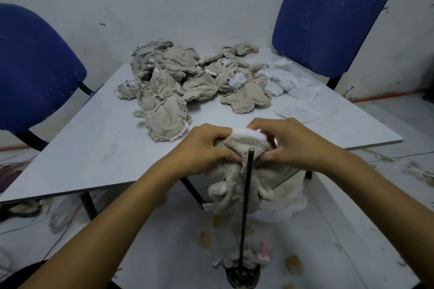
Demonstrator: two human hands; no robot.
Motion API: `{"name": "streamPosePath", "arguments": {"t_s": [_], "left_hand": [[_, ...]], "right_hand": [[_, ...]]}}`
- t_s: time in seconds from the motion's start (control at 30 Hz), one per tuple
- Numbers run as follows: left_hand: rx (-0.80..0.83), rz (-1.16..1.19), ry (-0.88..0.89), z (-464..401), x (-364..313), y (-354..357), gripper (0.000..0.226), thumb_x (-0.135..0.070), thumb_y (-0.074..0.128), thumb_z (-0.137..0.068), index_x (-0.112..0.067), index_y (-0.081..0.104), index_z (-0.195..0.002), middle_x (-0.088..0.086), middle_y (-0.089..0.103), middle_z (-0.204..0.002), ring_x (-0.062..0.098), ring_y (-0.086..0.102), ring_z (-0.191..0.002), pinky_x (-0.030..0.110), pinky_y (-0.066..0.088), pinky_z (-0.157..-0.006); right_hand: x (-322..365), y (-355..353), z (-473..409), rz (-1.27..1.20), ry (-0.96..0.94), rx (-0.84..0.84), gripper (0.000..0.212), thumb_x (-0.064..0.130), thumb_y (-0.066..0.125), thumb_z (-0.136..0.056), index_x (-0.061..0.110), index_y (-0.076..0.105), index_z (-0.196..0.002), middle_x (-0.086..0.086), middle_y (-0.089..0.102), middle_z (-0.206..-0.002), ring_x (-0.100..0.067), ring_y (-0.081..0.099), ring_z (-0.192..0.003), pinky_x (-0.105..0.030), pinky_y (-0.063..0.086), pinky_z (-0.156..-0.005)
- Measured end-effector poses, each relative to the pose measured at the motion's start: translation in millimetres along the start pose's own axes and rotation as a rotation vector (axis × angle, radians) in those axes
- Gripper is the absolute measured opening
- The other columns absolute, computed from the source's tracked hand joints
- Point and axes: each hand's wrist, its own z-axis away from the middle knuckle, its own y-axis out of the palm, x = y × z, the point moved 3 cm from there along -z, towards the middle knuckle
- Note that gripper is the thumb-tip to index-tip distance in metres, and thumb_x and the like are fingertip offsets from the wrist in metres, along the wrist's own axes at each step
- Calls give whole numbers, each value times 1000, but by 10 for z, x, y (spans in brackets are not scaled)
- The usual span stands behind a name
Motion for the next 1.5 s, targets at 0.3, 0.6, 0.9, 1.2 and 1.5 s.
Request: {"name": "streamPosePath", "arguments": {"t_s": [0.3,0.6,0.9,1.2,1.5], "left_hand": [[-63,-16,-52,-133,161,91,8,-32,65,-94,-28,71,-96,-16,70,-94,2,63,-92,22,46,-82],[-155,-85,41,-1188,35,340,34,-14,61,-95,-15,61,-129,5,58,-126,14,57,-115,28,44,-102],[-111,-186,38,-2833,137,799,58,-11,50,-97,-12,32,-153,10,27,-157,23,33,-140,17,22,-103],[35,-479,-154,-3912,358,894,41,-26,31,-103,-9,55,-132,18,51,-141,31,47,-124,38,36,-100],[-25,-610,-51,-3268,320,785,47,-48,29,-100,-22,67,-112,13,61,-113,23,48,-93,37,37,-82]], "right_hand": [[-247,181,-158,-109,126,-38,17,53,66,-87,39,68,-98,18,70,-96,-1,64,-87,-20,51,-74],[-1010,-55,-531,61,335,-615,19,13,55,-93,21,66,-107,1,62,-108,-17,52,-103,-26,41,-87],[-2129,-500,-1068,200,588,-588,47,33,49,-99,25,43,-145,-5,34,-155,-29,29,-139,-43,30,-114],[-2658,-659,-1556,283,683,-358,42,30,33,-97,24,50,-135,-11,62,-129,-31,56,-112,-45,40,-99],[-2394,-552,-1314,236,526,-341,30,25,44,-95,22,59,-121,-11,70,-99,-24,55,-84,-32,35,-69]]}}
